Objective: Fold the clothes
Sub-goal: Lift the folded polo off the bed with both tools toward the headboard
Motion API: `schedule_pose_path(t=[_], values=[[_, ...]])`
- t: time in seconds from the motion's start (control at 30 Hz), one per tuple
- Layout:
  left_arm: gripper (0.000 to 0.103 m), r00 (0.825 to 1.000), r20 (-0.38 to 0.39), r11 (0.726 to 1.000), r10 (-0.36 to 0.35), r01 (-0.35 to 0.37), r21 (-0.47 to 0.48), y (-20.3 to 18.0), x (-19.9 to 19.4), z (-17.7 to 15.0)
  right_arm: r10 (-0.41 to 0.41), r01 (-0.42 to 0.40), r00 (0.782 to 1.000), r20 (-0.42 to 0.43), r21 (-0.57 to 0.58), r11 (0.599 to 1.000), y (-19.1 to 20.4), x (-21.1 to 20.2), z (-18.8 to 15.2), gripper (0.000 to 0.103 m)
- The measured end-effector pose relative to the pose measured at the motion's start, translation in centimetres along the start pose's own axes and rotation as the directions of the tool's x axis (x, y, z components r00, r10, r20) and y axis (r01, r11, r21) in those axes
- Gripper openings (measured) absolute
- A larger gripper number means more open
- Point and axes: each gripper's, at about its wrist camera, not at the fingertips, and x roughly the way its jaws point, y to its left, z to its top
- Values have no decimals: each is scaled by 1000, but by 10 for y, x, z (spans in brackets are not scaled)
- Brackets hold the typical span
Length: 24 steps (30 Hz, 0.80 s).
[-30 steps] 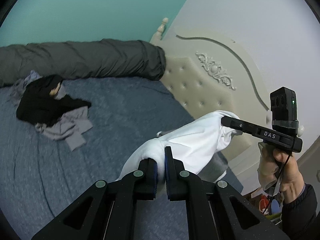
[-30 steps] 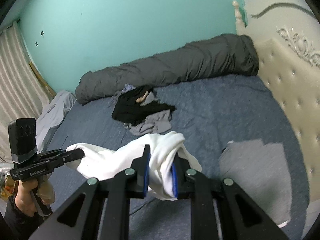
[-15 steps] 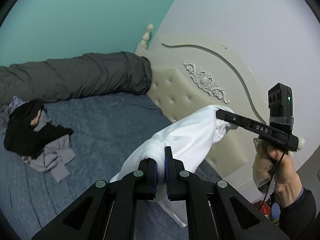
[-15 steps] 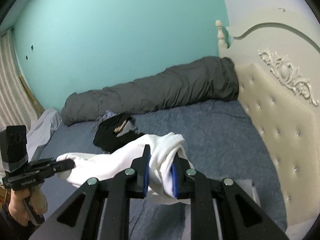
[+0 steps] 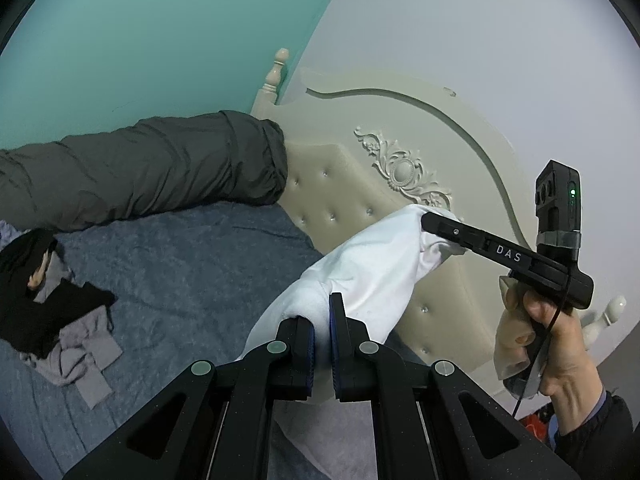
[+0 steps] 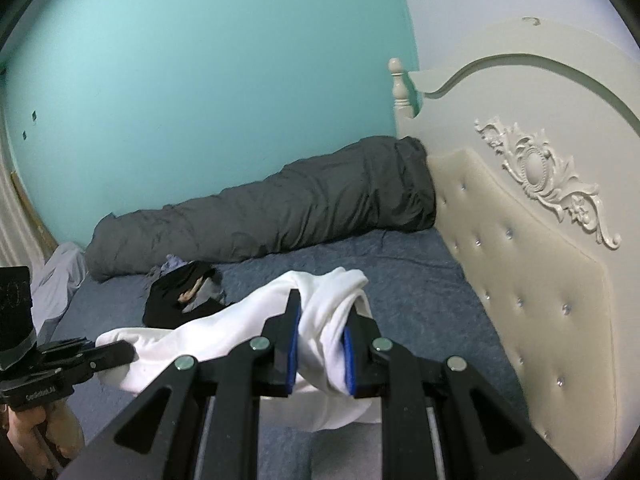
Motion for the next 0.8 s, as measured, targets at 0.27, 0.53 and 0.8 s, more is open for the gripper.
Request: schedule_pose_path(t=[0.27, 0.53, 0.8], values=[[6, 1000, -7, 1000, 5, -5, 0, -2, 42, 14, -50, 50, 998, 45, -7, 999, -34, 15, 10, 17], [6, 994, -111, 1000, -21, 22, 11, -22, 92, -31, -110, 110, 994, -17, -1, 994, -78, 28, -24, 17], [6, 983, -179, 999, -47, 51, 17, -40, 93, -81, -101, 102, 989, -104, 2, 995, -105, 14, -80, 17]])
